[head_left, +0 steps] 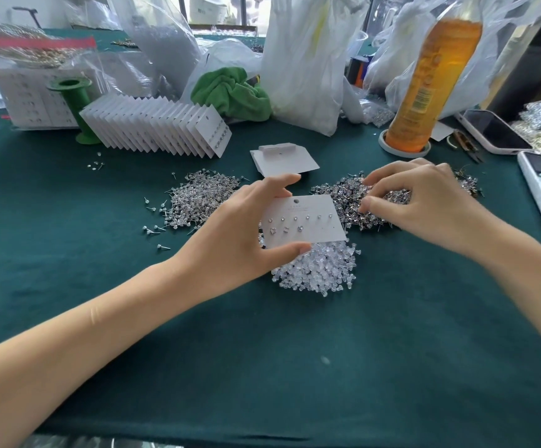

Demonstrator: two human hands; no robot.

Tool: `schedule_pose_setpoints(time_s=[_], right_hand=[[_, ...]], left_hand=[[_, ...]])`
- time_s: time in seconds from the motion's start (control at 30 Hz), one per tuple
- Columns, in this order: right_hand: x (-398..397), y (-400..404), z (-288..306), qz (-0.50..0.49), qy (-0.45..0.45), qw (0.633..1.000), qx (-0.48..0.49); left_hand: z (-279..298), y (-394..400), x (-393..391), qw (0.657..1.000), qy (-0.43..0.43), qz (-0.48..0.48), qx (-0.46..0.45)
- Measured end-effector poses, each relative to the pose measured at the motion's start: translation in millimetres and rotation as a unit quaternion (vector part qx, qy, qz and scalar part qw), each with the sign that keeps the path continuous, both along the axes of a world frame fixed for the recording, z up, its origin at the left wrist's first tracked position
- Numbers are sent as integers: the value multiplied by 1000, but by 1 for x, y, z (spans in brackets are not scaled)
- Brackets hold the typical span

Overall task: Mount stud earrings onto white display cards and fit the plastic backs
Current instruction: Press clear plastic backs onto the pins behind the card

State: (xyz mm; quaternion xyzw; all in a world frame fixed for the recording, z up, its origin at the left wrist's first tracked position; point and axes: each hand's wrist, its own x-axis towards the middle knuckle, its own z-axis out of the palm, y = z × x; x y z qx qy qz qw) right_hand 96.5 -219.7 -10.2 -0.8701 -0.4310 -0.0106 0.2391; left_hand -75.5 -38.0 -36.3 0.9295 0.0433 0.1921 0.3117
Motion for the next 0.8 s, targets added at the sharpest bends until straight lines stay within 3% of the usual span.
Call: schedule_pose_setpoints(time_s=[0.23,0.47,0.8], right_hand=[[-8,1,-2,74,-48,991,-103],[-9,1,-6,55,-139,984,-93],[-10,7,-17,20,-167,985,-44]], left_hand=[[0,4,1,1000,-3,22,-9],[-2,5,1,1000,0,27,-5],[-2,6,2,1000,1,27,-1]])
